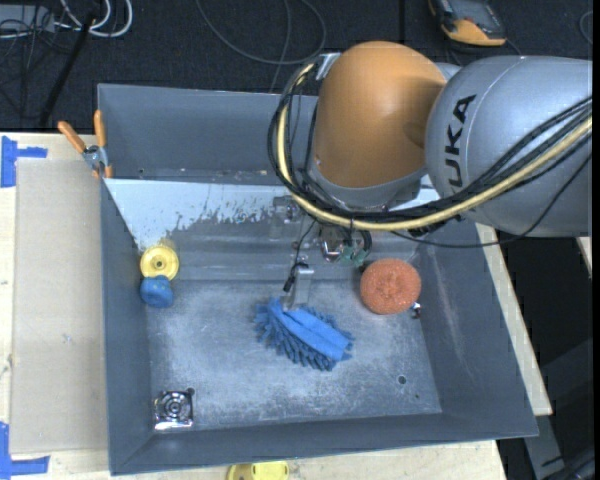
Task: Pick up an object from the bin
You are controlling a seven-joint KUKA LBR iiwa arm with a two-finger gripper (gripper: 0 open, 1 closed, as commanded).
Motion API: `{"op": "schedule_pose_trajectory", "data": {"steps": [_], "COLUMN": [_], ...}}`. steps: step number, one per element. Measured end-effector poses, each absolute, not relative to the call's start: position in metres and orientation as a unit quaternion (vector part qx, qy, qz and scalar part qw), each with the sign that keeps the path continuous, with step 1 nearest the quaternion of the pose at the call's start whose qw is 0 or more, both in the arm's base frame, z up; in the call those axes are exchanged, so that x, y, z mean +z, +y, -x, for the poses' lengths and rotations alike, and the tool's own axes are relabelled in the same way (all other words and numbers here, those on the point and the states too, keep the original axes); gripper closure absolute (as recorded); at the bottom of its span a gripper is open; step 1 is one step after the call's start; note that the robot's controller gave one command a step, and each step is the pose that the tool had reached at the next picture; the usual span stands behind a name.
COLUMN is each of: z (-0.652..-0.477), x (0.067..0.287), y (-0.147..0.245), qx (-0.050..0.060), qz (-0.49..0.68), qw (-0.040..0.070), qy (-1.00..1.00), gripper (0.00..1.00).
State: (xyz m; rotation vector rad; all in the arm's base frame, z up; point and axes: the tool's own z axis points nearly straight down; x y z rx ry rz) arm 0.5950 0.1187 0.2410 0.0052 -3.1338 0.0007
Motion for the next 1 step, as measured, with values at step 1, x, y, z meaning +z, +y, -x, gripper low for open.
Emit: {"op": "schedule_pose_trajectory", "data": {"steps": [1], "z": [-0.5963], "x": [0.2459], "y": [0.1181], "qx": [0.000], "qz": [-0.001], "qw": [0.000], "qy": [-1.000], "gripper": [0.00]}}
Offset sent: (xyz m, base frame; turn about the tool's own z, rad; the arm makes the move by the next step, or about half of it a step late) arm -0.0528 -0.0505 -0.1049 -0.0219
